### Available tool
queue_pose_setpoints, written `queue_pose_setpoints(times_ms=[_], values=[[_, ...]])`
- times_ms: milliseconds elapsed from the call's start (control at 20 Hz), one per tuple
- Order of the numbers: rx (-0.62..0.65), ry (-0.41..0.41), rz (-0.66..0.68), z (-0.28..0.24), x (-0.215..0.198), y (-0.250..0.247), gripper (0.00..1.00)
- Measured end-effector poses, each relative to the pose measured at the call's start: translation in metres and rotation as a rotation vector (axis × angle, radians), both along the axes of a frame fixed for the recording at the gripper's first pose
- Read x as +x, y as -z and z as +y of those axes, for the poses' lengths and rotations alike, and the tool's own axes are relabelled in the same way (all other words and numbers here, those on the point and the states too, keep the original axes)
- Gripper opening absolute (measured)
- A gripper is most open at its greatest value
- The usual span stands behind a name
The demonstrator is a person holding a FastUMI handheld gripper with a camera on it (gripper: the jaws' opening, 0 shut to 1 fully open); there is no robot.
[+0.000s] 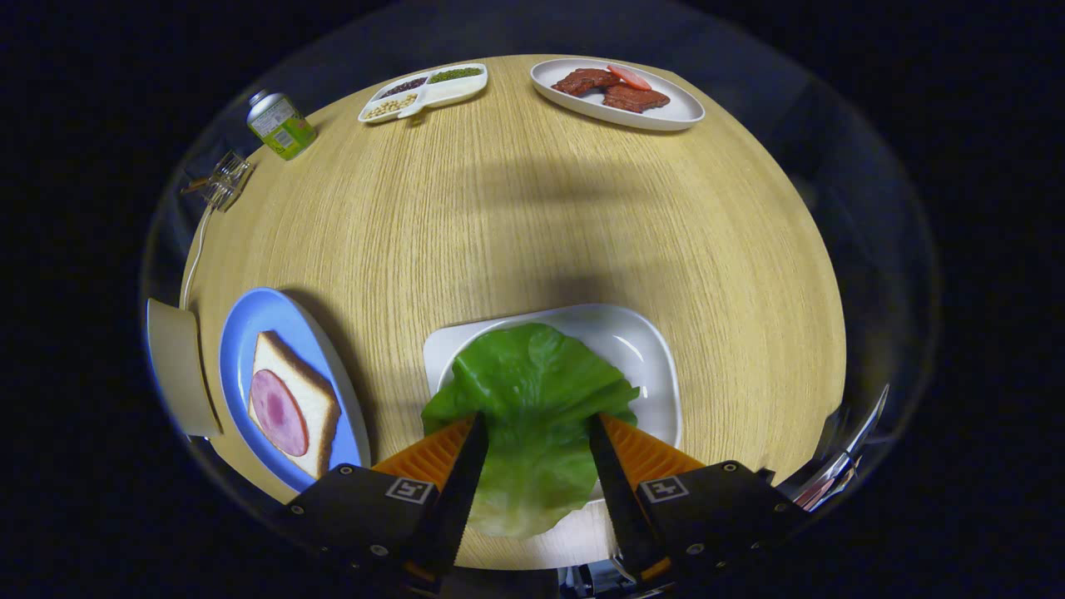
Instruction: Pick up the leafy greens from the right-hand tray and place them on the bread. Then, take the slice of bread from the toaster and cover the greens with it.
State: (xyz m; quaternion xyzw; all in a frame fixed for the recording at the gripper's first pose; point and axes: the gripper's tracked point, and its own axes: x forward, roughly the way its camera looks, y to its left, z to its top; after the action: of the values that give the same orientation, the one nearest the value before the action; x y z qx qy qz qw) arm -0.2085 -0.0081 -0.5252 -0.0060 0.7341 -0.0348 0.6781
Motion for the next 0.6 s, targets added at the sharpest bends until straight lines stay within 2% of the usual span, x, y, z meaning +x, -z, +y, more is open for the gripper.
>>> queue_pose_setpoints(times_ms=[200,250,300,350,400,450,600], values=[[0.01,0.015,0.008,-0.006,0.002,-0.001,0.7],[0.011,0.026,0.004,-0.007,0.003,-0.001,0.57],[0.008,0.03,-0.007,-0.008,0.004,-0.002,0.48],[0.009,0.042,-0.013,-0.007,0.004,-0.001,0.24],[0.007,0.032,-0.019,-0.005,0.006,-0.003,0.11],[0.005,0.025,-0.022,-0.007,0.004,-0.002,0.04],[0.052,0.061,-0.037,0.005,0.007,-0.011,0.01]])
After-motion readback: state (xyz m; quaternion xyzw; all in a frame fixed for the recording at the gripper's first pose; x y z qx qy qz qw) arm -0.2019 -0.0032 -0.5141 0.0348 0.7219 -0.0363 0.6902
